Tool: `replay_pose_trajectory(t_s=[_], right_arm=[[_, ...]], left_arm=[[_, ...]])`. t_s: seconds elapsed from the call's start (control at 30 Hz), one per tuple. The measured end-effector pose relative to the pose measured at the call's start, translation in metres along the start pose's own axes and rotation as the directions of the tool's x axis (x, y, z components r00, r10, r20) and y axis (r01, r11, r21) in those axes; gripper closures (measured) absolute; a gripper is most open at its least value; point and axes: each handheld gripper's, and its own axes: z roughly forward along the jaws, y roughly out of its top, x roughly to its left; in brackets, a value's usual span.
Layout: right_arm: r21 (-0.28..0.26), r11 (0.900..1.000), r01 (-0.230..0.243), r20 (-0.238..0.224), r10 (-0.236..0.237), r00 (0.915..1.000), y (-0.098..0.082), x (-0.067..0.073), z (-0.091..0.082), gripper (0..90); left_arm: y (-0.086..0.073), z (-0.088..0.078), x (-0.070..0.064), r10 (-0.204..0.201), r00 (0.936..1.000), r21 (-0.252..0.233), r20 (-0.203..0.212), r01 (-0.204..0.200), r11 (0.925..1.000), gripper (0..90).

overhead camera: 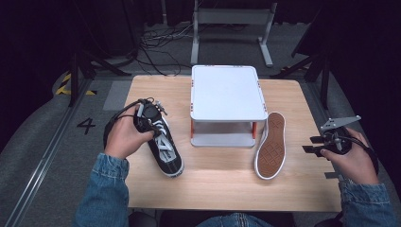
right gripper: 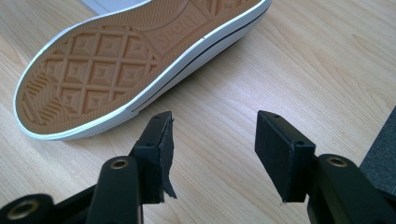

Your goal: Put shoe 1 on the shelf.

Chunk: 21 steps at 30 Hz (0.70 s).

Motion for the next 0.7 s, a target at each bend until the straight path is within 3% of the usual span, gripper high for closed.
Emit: replay_pose_trajectory(t_s=[0.2, 0.33, 0.7], right_arm=[[-0.022, 1.0, 0.003, 0.004, -0.003, 1.0, 0.002, -0.002, -0.004, 47.7], [-0.02, 1.0, 0.001, 0.003, -0.001, 1.0, 0.001, -0.002, -0.003, 47.7], [-0.019, 1.0, -0.011, 0.012, 0.012, 0.9999, -0.005, -0.005, -0.006, 47.7]], left_arm=[[0.016, -0.03, 0.0, 0.049, 0.9986, -0.033, -0.018, -0.05, 0.9982, 82.4], [0.026, -0.043, 0.004, 0.08, 0.9967, -0.063, 0.011, -0.08, 0.9948, 82.3], [0.048, -0.077, 0.017, 0.092, 0.9957, -0.12, -0.01, -0.093, 0.9884, 82.3]])
